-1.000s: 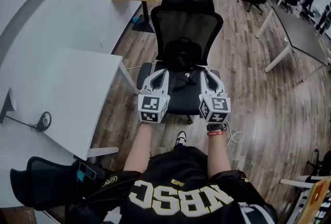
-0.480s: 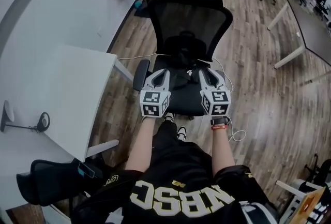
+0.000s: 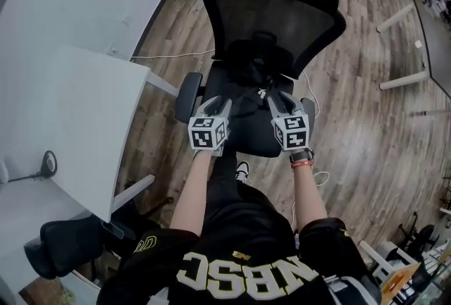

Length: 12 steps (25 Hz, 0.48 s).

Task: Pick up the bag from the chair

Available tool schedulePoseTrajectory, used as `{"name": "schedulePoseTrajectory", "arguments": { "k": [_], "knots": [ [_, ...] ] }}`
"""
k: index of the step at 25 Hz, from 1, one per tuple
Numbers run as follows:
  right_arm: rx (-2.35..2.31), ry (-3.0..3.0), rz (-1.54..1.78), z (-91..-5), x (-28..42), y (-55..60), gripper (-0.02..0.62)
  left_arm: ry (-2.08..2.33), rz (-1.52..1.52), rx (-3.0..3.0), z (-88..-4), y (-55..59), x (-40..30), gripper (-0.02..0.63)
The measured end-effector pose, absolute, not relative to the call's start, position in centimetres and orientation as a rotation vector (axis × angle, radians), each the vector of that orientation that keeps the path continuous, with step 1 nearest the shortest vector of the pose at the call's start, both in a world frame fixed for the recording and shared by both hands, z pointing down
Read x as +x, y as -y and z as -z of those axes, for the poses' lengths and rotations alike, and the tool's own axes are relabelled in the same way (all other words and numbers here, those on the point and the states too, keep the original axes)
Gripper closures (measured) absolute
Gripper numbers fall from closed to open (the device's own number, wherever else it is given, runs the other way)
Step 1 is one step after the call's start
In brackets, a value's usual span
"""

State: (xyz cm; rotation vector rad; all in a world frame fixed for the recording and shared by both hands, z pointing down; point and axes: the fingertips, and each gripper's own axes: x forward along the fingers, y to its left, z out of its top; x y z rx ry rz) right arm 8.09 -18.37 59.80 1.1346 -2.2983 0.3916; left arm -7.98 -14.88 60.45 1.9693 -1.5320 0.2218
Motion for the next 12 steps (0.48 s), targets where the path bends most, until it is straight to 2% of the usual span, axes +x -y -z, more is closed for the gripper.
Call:
{"name": "schedulePoseTrajectory", "arguments": {
  "k": [12],
  "knots": [
    [0.919,2.146,-0.477,-74.2,2.9,27.6,0.401,1.448,-0.248,1.537,-77.3,16.9,-10.7,0.367]
  ]
}}
